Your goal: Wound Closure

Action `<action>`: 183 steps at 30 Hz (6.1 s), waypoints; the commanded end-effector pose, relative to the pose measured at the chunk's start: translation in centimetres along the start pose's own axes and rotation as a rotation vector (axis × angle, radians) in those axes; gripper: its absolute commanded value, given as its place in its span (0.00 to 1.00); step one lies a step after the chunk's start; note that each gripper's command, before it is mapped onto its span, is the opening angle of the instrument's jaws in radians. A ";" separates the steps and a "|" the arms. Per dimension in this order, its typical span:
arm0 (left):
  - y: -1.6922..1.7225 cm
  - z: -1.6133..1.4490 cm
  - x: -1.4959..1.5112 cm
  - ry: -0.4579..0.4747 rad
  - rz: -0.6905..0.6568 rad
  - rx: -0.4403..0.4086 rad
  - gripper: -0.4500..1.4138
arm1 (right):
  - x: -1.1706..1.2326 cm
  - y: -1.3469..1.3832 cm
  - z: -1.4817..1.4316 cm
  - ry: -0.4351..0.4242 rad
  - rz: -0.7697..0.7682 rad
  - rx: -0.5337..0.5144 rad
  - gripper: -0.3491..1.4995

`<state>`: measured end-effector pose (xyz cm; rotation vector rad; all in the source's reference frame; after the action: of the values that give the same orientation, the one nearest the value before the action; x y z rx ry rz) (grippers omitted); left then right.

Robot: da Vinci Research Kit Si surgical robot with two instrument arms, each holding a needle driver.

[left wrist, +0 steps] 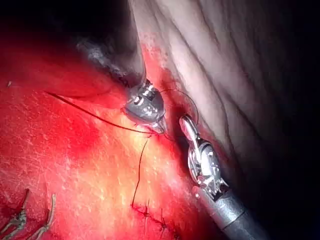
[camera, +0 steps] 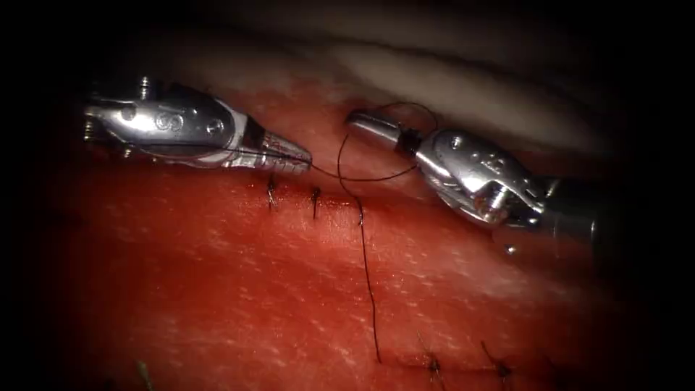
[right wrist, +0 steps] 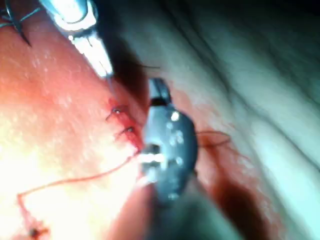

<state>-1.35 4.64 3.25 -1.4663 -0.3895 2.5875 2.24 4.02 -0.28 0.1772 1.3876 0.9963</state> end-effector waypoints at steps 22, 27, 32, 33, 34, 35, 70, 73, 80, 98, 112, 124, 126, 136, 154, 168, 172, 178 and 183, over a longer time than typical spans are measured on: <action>-0.29 0.14 -0.04 0.017 -0.042 0.047 0.05 | -0.69 0.09 0.02 -0.101 -0.026 0.094 0.00; 0.01 0.11 0.02 0.029 -0.031 0.033 0.05 | -0.60 0.25 0.05 -0.014 0.008 0.069 0.00; 0.14 0.24 -0.25 0.027 -0.051 0.028 0.05 | -0.39 0.30 0.02 0.164 0.151 0.203 0.00; 0.14 0.28 -0.31 0.027 -0.053 0.027 0.05 | -0.36 0.30 0.03 0.177 0.155 0.219 0.00; 0.12 0.36 -0.43 0.030 -0.060 0.026 0.05 | -0.29 0.30 0.02 0.200 0.163 0.248 0.00; 0.11 0.40 -0.48 0.028 -0.062 0.028 0.05 | -0.26 0.29 0.02 0.202 0.167 0.263 0.00; -0.10 0.71 -0.64 -0.005 -0.061 -0.005 0.05 | -0.28 -0.39 0.08 -0.265 -0.435 1.146 0.41; -0.08 0.68 -0.66 -0.007 -0.060 -0.008 0.05 | -0.28 -0.40 0.08 -0.305 -0.471 1.199 0.42; -0.04 0.64 -0.68 -0.009 -0.056 -0.013 0.05 | -0.35 -0.48 0.02 -0.324 -0.500 1.302 0.46; -0.01 0.62 -0.72 -0.012 -0.052 -0.017 0.05 | -0.83 -0.63 -0.02 -0.391 -0.535 1.351 0.05; 0.48 0.43 -0.73 -0.014 -0.031 -0.044 0.05 | -0.25 -0.27 0.11 -0.409 -0.160 1.056 0.00; 1.52 0.13 -0.43 -0.018 -0.009 -0.083 0.05 | -0.28 0.66 0.26 -0.598 0.152 0.567 0.00; 1.60 0.12 -0.38 -0.018 -0.008 -0.084 0.05 | -0.32 0.71 0.25 -0.598 0.168 0.538 0.00; 2.37 -0.22 0.02 -0.008 0.007 -0.115 0.05 | -0.43 0.70 0.32 -0.599 0.220 0.485 0.00; 3.45 -0.56 0.29 -0.008 0.026 -0.143 0.05 | -0.44 0.72 0.42 -0.621 0.632 0.083 0.00; 3.92 -0.75 0.32 -0.004 0.015 -0.148 0.05 | -0.41 0.82 0.57 -0.510 0.722 0.007 0.00; 4.08 -0.73 0.25 -0.004 0.005 -0.150 0.05 | -0.41 0.89 0.63 -0.500 0.769 -0.027 0.00; 4.30 -0.65 0.23 0.011 -0.008 -0.155 0.05 | -0.47 0.87 0.67 -0.522 0.772 -0.063 0.00; 4.55 -0.59 0.26 0.019 -0.012 -0.166 0.05 | -0.54 0.89 0.73 -0.538 0.781 -0.074 0.00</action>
<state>-0.93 0.52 1.38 -1.5331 -0.6207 2.5857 2.45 4.44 0.84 0.9084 0.7598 1.4916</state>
